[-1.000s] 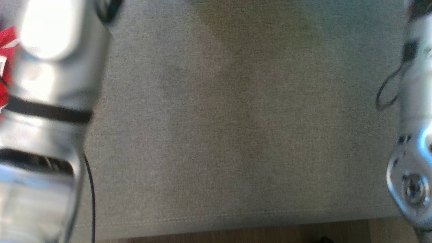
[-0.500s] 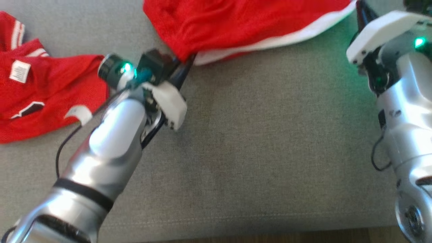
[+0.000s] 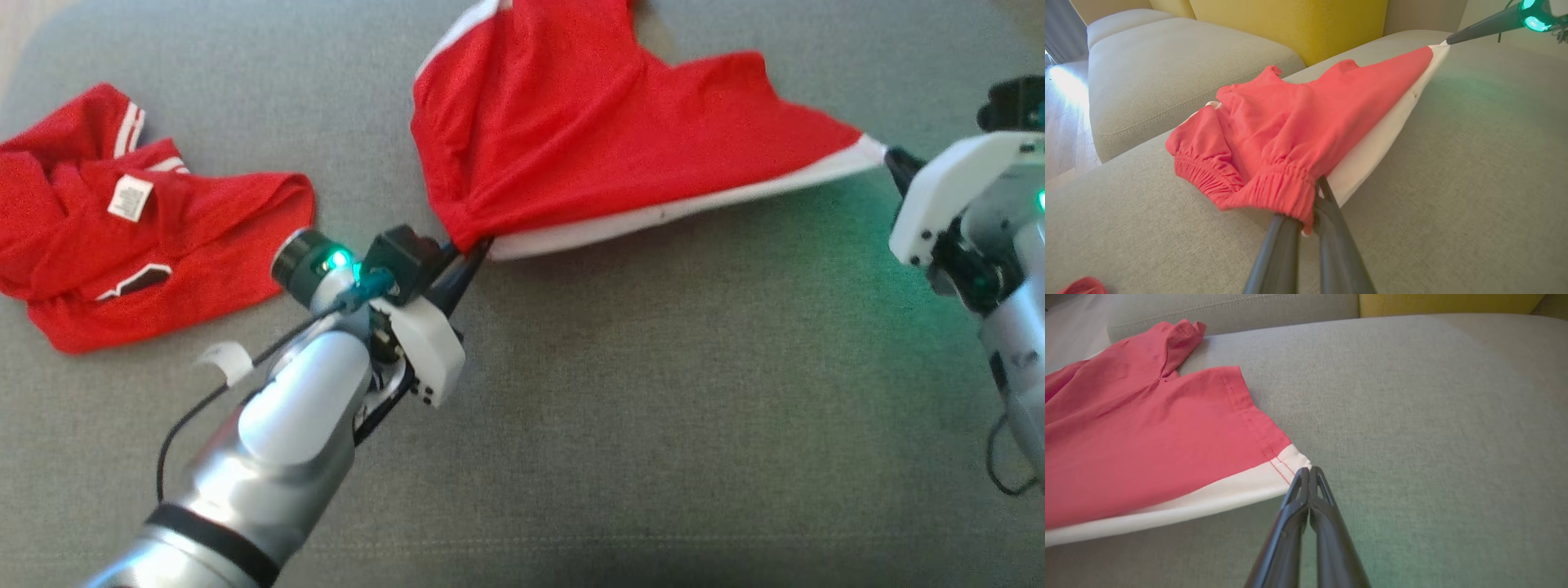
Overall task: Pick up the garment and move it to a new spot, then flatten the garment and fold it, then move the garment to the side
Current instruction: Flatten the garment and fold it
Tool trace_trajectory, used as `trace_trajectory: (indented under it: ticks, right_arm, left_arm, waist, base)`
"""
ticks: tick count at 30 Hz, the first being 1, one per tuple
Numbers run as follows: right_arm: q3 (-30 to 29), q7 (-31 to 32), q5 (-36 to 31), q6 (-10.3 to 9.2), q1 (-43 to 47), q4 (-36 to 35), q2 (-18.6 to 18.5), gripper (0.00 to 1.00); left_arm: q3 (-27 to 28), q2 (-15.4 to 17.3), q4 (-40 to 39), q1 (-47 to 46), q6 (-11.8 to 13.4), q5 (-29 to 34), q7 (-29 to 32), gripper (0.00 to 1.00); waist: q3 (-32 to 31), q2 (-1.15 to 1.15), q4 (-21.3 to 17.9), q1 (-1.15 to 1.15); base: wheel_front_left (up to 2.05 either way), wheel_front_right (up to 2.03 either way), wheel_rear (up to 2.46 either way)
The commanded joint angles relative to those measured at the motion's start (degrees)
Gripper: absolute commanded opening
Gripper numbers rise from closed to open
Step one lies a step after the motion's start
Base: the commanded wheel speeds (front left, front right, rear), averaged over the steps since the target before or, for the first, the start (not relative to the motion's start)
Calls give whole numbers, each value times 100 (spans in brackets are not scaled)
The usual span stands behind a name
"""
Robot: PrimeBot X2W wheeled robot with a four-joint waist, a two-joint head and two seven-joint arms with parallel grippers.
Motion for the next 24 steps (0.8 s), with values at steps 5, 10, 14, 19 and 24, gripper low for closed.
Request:
trace_trajectory:
  ticks: [5, 10, 14, 19, 24]
  right_arm:
    - [452, 598, 535, -4, 416, -540, -560, 0]
    - [670, 1068, 902, -4, 752, -816, -942, 0]
    - [885, 1530, 1213, -4, 1084, -1134, -1322, 0]
    - [984, 2062, 1594, -4, 1481, -1525, -1668, 0]
    - [989, 2494, 1861, -4, 1867, -1896, -1958, 0]
  left_arm:
    - [154, 136, -284, 246, 8, 76, -69, 0]
    - [92, 148, -424, 535, 8, 42, -70, 0]
    - [38, 167, -596, 814, 8, -11, -70, 0]
    - [-125, 207, -821, 1189, 8, -98, -70, 0]
    - [-338, 286, -1051, 1491, 8, -188, -70, 0]
  waist:
    - [-389, 0, -14, 0]
    - [-624, 0, -29, 0]
    - [-832, 0, -39, 0]
    - [-1060, 0, -64, 0]
    - [-1214, 0, -67, 0]
  base:
    - [0, 0, 0]
    - [0, 0, 0]
    - [0, 0, 0]
    - [0, 0, 0]
    - [0, 0, 0]
